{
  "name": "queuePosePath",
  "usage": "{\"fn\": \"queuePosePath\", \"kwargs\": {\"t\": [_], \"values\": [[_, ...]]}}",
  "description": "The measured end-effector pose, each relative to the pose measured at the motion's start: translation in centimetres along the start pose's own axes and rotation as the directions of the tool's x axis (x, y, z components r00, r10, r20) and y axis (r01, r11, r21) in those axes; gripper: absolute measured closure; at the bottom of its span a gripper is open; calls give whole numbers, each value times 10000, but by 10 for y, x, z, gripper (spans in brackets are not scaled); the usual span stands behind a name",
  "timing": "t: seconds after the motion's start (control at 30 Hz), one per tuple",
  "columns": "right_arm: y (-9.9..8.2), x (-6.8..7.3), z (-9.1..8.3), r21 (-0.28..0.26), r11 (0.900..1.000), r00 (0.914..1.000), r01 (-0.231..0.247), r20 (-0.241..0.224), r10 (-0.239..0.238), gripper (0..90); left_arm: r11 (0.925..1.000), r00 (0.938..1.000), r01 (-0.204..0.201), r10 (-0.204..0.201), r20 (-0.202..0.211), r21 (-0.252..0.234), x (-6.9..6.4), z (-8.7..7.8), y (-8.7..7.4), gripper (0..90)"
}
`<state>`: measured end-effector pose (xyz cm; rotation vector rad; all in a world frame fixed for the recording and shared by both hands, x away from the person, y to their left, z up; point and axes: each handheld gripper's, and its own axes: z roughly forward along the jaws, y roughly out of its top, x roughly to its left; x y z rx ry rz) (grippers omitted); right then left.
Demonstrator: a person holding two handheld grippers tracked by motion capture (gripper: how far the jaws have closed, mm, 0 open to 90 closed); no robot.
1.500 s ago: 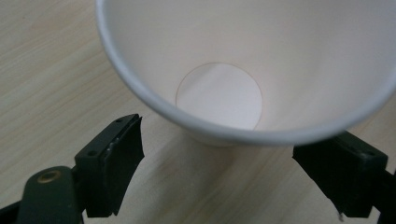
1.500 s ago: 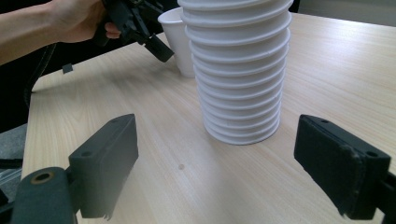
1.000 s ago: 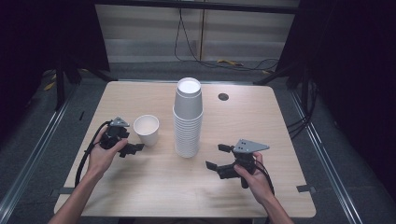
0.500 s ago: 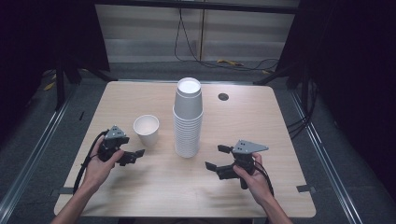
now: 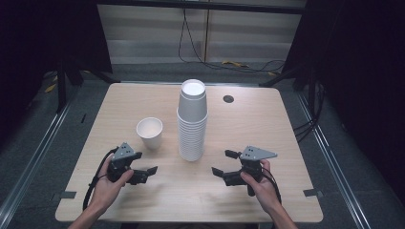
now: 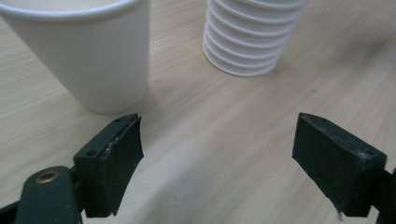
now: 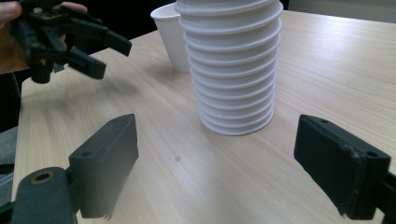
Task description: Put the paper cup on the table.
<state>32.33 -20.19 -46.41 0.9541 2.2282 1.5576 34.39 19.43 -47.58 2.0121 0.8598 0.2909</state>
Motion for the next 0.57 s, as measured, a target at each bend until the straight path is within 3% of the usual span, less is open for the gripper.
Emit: {"fn": "queuePosePath", "kwargs": {"t": [0.23,0.33,0.57], "values": [[-2,-1,-3,27,10000,9999,-47,92,46,138,9998,9986,27,-16,527,-213,-17,-4,-19,157],[-5,-2,-3,95,9999,9998,-145,160,143,138,9989,9949,377,-351,942,-265,-20,-4,-25,157],[-6,-2,-1,300,9995,9997,-113,204,107,138,9984,9939,210,-152,1093,-519,-26,4,-24,157]]}}
